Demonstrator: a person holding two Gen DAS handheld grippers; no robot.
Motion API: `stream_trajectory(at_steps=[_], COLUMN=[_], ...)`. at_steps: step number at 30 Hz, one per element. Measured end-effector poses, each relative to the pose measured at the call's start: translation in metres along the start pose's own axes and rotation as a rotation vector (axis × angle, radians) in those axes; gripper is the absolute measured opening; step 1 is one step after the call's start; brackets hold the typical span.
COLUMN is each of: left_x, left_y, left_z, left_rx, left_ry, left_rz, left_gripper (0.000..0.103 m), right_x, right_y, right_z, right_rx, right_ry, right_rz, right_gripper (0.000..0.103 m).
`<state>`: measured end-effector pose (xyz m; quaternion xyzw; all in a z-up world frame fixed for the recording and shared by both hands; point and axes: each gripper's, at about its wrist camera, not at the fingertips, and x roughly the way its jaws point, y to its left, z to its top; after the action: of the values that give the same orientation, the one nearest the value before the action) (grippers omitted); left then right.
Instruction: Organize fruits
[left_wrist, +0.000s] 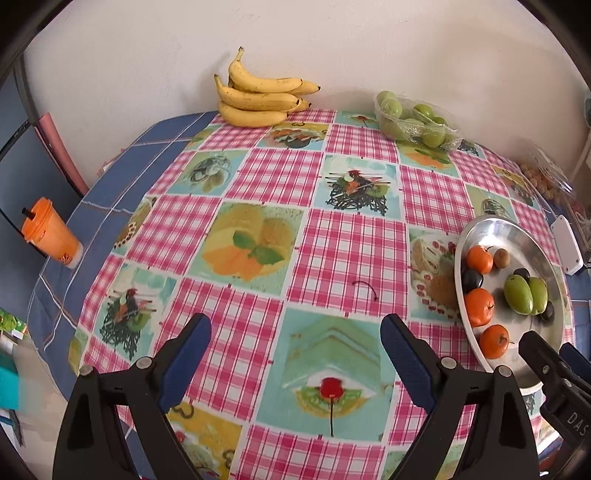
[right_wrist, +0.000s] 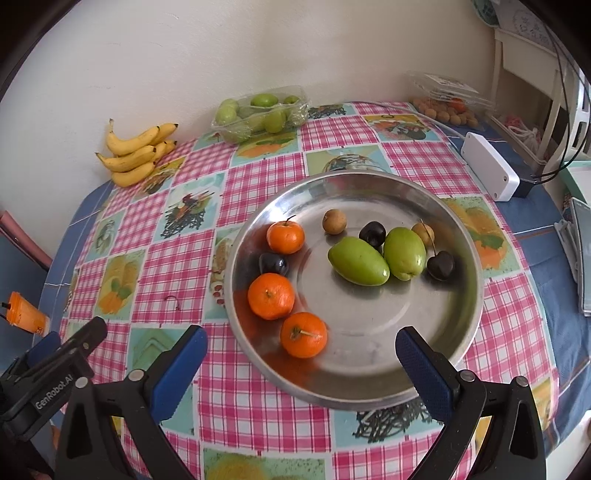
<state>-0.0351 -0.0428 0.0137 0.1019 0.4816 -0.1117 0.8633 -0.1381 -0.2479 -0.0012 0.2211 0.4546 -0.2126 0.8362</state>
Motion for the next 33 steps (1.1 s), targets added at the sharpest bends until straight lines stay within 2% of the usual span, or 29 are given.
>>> stream_trajectory(at_steps=[9,15,29,33], left_x=[0.006,0.013,0.013,0.015], left_y=[0.009,0.009,0.003,0.001], left_z=[-0.001,-0.001,-0.001,-0.001], left_rx=[-0.034,-0.034,0.008,0.012], left_ry=[0.047,0.099,0.105,0.118], left_rz=[-0.006,-0.048,-0.036,-0.052], left_gripper=[0.093,0.093,0.093,0.093], right_x=[-0.002,0.002,0.003,0.004], right_y=[-0.007,-0.012,-0.011,-0.010], right_z=[-0.001,0.000,0.000,0.000], right_rx=[0.018,0.025,0.018,0.018], right_ry=[0.008,0.030,0.038,0.044], right_rz=[-0.032,-0.051,-0.051,-0.048], right_gripper=[0.103,0.103,0.103,0.103])
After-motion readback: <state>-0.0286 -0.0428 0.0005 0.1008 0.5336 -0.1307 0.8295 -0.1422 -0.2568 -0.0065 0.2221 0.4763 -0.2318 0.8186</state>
